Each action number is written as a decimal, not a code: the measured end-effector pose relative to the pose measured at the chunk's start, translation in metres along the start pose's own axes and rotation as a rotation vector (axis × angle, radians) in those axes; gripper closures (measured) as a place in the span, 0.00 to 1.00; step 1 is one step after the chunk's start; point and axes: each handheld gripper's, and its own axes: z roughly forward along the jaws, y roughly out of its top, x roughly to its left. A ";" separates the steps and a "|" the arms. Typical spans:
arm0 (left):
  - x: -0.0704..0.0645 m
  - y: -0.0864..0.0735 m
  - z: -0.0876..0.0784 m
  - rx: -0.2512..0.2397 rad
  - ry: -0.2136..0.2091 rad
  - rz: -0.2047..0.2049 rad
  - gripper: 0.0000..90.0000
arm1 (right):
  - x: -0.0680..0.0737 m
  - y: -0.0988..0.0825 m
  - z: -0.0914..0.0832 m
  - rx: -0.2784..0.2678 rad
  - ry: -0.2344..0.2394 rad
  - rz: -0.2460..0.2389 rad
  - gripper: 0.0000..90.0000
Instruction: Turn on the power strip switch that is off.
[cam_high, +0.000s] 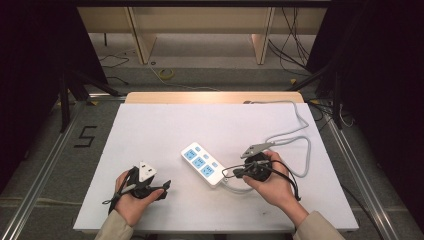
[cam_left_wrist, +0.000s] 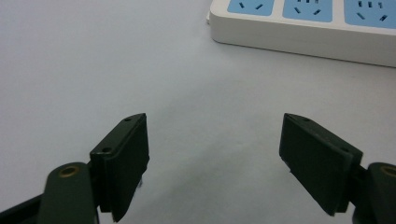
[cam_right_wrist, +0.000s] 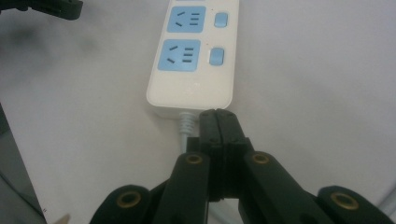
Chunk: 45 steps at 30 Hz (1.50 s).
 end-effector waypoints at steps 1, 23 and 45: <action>0.000 0.000 0.000 -0.001 0.000 0.000 0.27 | 0.000 0.001 0.001 0.000 0.001 -0.004 1.00; 0.000 0.000 0.000 0.000 -0.001 0.003 0.27 | 0.000 0.016 0.010 0.010 0.008 -0.014 1.00; -0.001 0.000 0.001 -0.003 -0.003 0.000 0.27 | 0.001 0.033 0.018 0.026 0.008 -0.018 1.00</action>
